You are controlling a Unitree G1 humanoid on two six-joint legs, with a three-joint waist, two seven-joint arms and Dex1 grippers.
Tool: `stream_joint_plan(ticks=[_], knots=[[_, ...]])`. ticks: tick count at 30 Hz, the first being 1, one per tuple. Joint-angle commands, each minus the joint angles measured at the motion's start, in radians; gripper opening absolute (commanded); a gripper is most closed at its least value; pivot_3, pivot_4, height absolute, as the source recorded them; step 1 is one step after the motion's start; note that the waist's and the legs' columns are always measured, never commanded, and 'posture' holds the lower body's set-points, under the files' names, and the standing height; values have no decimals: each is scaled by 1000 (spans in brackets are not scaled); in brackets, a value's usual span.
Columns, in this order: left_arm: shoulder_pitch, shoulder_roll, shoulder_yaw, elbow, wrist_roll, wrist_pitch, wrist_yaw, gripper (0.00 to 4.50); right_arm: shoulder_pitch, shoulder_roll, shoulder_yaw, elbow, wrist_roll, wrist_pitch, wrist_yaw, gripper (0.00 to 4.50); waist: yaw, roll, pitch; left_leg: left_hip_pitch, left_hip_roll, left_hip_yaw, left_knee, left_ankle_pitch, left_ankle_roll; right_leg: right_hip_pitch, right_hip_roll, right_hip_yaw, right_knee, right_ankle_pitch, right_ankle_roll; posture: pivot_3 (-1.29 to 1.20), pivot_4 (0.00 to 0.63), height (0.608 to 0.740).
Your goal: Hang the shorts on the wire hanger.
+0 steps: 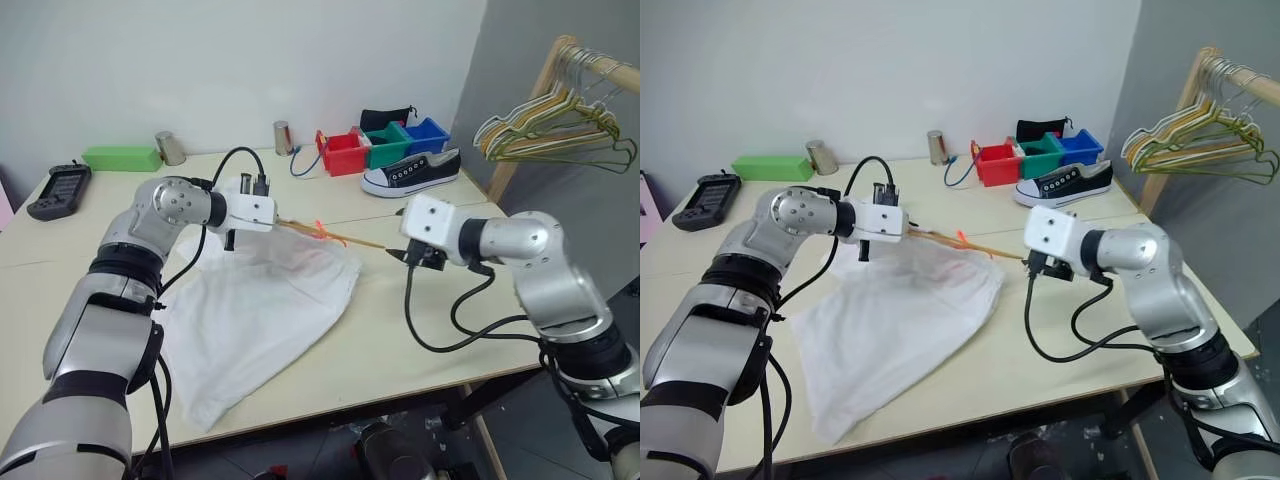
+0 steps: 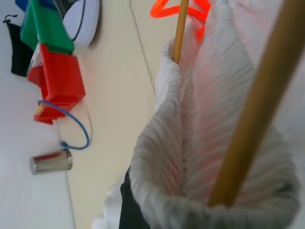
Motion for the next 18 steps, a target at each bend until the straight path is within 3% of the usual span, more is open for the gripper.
stream_joint_plan(ticks=[1, 6, 9, 14, 18], knots=[[68, 53, 75, -135, -78, 85, -26, 0, -12, 93, -157, 33, 144, 268, -44, 4470, -10, 0, -1, 0, 0, 0, 0, 0, 0, 0, 0, 0, 1, 0, 0, -308, 5, 740], [189, 84, 165, -363, -192, 290, -61, 0, 47, 315, -255, 94, 285, 549, -139, 4470, -18, -3, -6, 1, 0, -2, 0, 2, 3, 0, 0, -1, 5, 0, 0, -277, 11, 740], [235, 100, 198, -471, -226, 393, -69, 0, 63, 438, -274, 139, 331, 612, -208, 4470, -9, -3, -6, 2, -1, -2, 0, 3, 5, -1, 0, -1, 10, 0, 0, -261, 17, 740], [280, 118, 231, -577, -277, 511, -93, 0, 56, 550, -262, 267, 340, 562, -326, 4470, 8, -3, -8, 5, -1, -3, 0, 4, 6, 0, 1, 0, 12, 0, 0, -232, 18, 740], [232, 154, 219, -515, -258, 476, -110, 0, 25, 578, -258, 318, 379, 536, -358, 4470, 30, -3, -8, 5, -1, -3, 0, 4, 7, 0, 1, 0, 13, 1, -1, -222, 16, 740]])
